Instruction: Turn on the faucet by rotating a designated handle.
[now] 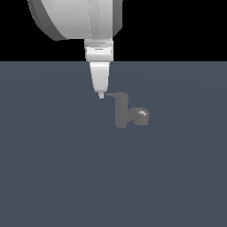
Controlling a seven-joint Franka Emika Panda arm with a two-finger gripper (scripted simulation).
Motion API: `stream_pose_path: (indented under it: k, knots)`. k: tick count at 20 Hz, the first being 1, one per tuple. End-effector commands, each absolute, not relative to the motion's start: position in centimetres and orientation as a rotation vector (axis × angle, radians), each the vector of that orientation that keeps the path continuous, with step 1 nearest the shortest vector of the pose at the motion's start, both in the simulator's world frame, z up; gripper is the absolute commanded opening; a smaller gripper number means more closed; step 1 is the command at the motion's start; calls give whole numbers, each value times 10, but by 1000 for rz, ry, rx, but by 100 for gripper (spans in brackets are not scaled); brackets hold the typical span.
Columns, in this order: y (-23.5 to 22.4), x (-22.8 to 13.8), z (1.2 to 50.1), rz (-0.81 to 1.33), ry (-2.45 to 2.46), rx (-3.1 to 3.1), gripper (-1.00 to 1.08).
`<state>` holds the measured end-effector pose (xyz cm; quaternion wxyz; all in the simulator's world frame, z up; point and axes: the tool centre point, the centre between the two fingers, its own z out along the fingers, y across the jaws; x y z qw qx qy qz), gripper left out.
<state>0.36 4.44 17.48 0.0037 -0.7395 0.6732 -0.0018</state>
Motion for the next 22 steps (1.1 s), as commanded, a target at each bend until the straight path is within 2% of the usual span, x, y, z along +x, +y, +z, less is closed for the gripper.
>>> stream_pose_path:
  k: [1,9,11,22]
  knots:
    - [30,-6,174,-3,2131,-2306,-100]
    - [12,-31,173,0,2131,-2308,-100]
    - [21,-26,175,-6,2113,-2317,-100]
    - [-49,-36,174,-1,2127,-2310,-100]
